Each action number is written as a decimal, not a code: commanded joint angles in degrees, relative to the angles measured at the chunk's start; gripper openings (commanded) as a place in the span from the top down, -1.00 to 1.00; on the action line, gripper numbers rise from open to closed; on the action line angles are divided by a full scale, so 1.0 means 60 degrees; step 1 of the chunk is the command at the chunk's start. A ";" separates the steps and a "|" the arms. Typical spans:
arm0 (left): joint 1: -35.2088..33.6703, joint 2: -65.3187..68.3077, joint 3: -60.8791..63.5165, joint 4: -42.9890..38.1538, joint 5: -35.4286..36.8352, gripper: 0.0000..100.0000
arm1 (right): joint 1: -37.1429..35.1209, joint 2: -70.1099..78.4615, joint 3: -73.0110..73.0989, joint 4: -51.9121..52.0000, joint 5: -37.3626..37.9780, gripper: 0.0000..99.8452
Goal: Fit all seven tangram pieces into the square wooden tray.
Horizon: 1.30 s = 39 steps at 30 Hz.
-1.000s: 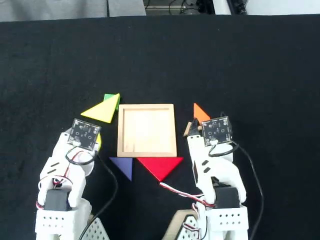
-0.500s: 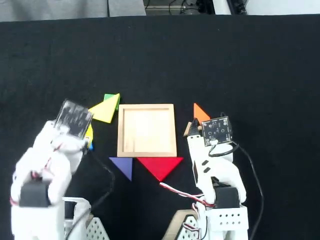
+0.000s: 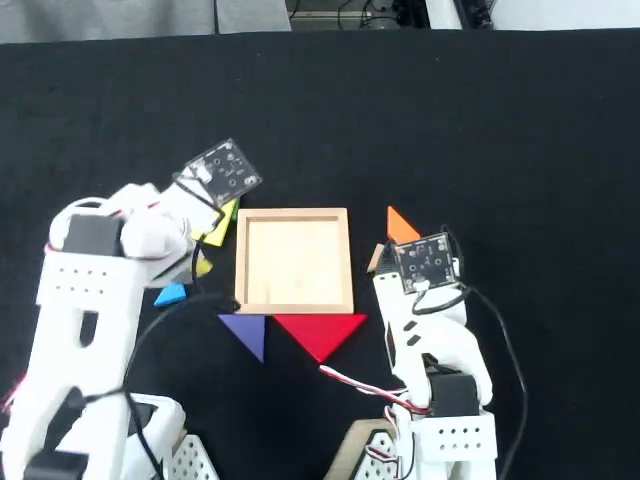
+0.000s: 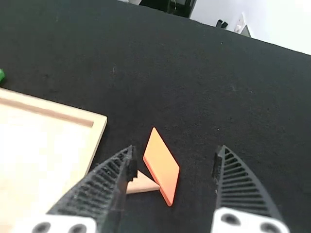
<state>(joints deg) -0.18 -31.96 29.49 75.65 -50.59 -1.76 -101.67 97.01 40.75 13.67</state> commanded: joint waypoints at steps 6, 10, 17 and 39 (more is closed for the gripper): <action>-0.0432 0.2579 -0.0681 -0.2681 -0.0132 0.44 | 0.0044 0.0022 -0.0022 0.0073 0.0337 0.49; -0.0359 0.4147 -0.1385 -0.2872 -0.0132 0.44 | 0.0044 0.0022 -0.0022 0.0073 0.0337 0.49; -0.0418 0.6637 -0.3275 -0.2388 -0.0103 0.43 | 0.0044 0.0022 -0.0022 0.0059 0.0337 0.49; -0.0447 0.8659 -0.4110 -0.3077 -0.0088 0.32 | 0.0044 0.0022 -0.0022 0.0073 0.0337 0.49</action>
<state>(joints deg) -2.11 19.74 7.52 60.88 -50.86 -1.76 -101.67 97.01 41.10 15.16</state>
